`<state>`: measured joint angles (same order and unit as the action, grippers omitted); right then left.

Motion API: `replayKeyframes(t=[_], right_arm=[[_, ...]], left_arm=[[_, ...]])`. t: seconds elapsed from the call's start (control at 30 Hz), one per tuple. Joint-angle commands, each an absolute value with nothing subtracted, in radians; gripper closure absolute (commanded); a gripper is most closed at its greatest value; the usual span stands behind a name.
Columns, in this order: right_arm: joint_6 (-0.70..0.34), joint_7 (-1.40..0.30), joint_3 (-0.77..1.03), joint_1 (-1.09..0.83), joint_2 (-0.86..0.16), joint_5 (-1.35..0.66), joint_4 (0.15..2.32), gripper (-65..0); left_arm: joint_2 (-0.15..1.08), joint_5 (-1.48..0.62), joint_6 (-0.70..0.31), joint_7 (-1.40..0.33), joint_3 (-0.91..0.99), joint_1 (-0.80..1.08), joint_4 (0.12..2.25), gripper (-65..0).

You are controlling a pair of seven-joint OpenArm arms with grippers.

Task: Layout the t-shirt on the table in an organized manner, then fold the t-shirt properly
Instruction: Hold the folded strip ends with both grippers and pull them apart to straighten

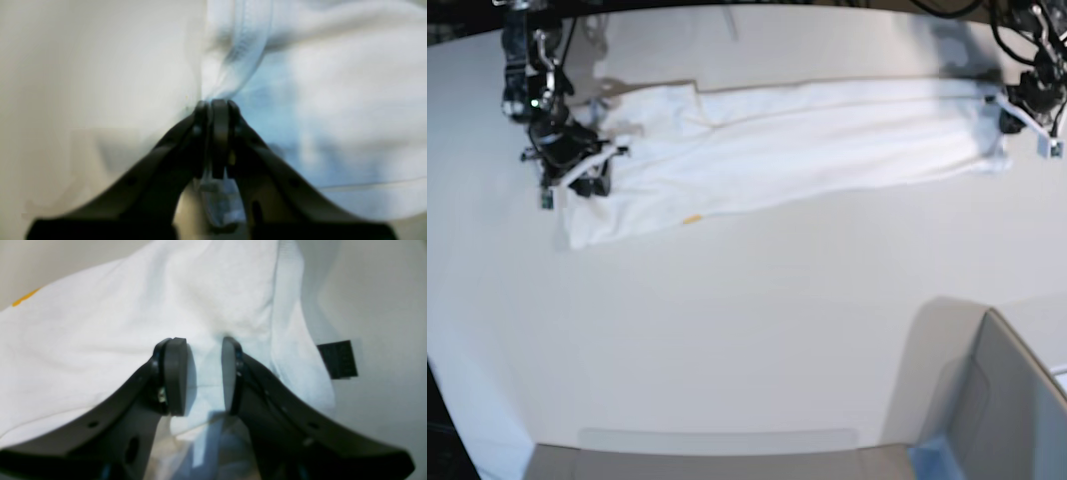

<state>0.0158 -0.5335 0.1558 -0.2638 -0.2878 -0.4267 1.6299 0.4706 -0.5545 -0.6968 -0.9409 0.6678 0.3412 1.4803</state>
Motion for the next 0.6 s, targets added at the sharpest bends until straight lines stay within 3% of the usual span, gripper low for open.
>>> replayKeyframes(t=[0.0, 0.23, 0.43, 0.57], right_arm=[[0.022, -0.558, 0.157, -0.265, -0.295, -0.423, 1.636, -18.8], [0.022, -0.558, 0.157, -0.265, -0.295, -0.423, 1.632, -18.8], [0.022, -0.559, 0.157, -0.265, -0.295, -0.423, 1.63, -18.8], [0.022, -0.559, 0.157, -0.262, -0.295, -0.423, 1.63, -18.8]], left_arm=[[0.493, -0.565, -0.698, -0.928, 0.679, 0.344, 1.495, -10.0], [0.493, -0.568, -0.698, -0.928, 0.679, 0.343, 1.563, -11.2], [0.493, -0.573, -0.498, -0.928, 0.679, 0.338, 1.6, -11.4], [0.493, -0.575, -0.476, -0.938, 0.679, 0.337, 1.6, -11.5]])
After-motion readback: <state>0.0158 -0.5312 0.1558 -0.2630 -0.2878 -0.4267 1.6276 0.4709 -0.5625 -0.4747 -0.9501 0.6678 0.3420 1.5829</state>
